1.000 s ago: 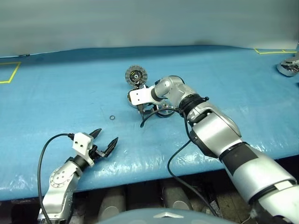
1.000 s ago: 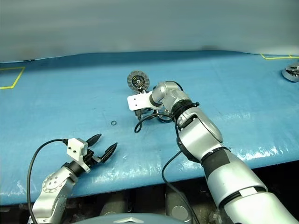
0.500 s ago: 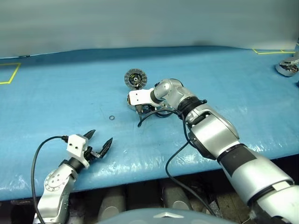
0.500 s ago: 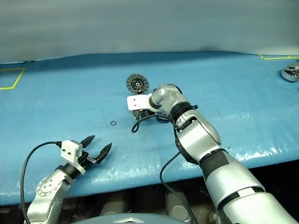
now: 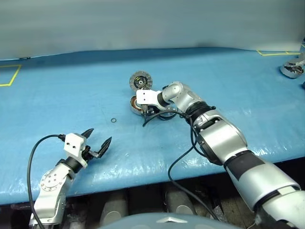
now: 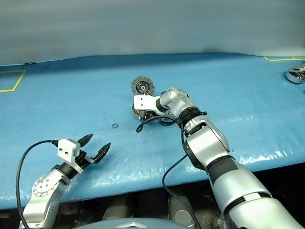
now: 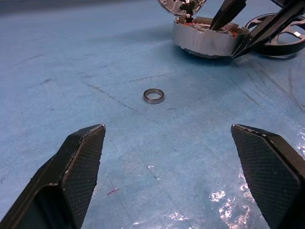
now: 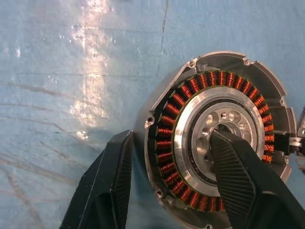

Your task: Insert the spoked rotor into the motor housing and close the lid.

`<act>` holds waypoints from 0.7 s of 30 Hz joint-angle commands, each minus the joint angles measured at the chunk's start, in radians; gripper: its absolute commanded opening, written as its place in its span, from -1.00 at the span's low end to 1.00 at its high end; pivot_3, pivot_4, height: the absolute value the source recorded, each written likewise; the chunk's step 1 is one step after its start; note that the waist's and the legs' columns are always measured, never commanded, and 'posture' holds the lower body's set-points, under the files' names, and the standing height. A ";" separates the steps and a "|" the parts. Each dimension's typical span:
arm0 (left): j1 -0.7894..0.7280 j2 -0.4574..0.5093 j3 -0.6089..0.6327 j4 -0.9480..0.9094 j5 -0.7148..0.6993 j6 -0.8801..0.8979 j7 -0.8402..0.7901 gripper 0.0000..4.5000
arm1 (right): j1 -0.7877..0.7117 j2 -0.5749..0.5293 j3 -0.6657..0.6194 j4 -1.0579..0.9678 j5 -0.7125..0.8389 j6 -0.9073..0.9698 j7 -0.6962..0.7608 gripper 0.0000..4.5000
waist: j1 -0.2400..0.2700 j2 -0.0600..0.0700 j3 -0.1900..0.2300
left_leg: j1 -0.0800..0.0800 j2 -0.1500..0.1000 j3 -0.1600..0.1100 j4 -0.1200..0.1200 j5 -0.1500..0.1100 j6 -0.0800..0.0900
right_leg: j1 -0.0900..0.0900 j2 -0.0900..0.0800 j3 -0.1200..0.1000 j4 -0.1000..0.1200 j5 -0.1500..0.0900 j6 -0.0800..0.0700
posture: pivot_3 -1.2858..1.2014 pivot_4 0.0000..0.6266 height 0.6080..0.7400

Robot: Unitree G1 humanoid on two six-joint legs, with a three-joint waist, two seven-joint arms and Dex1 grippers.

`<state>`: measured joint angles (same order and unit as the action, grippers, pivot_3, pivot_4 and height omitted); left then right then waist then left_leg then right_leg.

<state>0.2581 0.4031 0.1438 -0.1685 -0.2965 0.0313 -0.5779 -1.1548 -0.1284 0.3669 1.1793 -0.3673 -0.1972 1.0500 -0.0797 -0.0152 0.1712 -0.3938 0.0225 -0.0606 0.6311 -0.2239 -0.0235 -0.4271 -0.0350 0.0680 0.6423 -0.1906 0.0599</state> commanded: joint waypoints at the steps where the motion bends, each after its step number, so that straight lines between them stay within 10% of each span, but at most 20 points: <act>1: -0.006 0.024 0.024 -0.036 -0.008 0.008 -0.007 1.00 | 0.135 -0.002 -0.001 -0.168 0.060 0.007 0.078 -0.05 | -0.003 0.000 -0.001 | 0.000 0.001 0.000 0.000 0.000 0.000 | 0.000 0.001 0.000 0.000 0.000 0.000 | 0.03 -0.52 1.00; 12: -0.039 0.064 0.033 -0.042 -0.019 0.054 -0.029 1.00 | 0.629 -0.122 0.101 -1.027 0.115 0.327 0.135 -0.05 | 0.005 0.000 -0.007 | 0.003 0.006 -0.002 0.000 0.000 0.000 | 0.001 0.009 0.000 0.003 -0.005 0.000 | 0.03 -0.52 1.00; 21: -0.036 0.067 0.034 -0.037 -0.018 0.054 -0.039 1.00 | 0.695 -0.121 0.166 -1.161 0.101 0.459 0.063 -0.05 | 0.004 -0.004 -0.010 | 0.004 0.007 -0.001 0.000 0.000 0.000 | 0.001 0.009 0.000 0.003 -0.008 -0.004 | 0.03 -0.52 1.00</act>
<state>0.2217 0.4624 0.1590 -0.1687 -0.3033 0.0874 -0.6133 -0.4860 -0.2689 0.4713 0.0262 -0.2877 0.2329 1.1015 -0.0759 -0.0193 0.1615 -0.3893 0.0294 -0.0618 0.6310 -0.2240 -0.0236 -0.4256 -0.0263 0.0685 0.6449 -0.1990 0.0555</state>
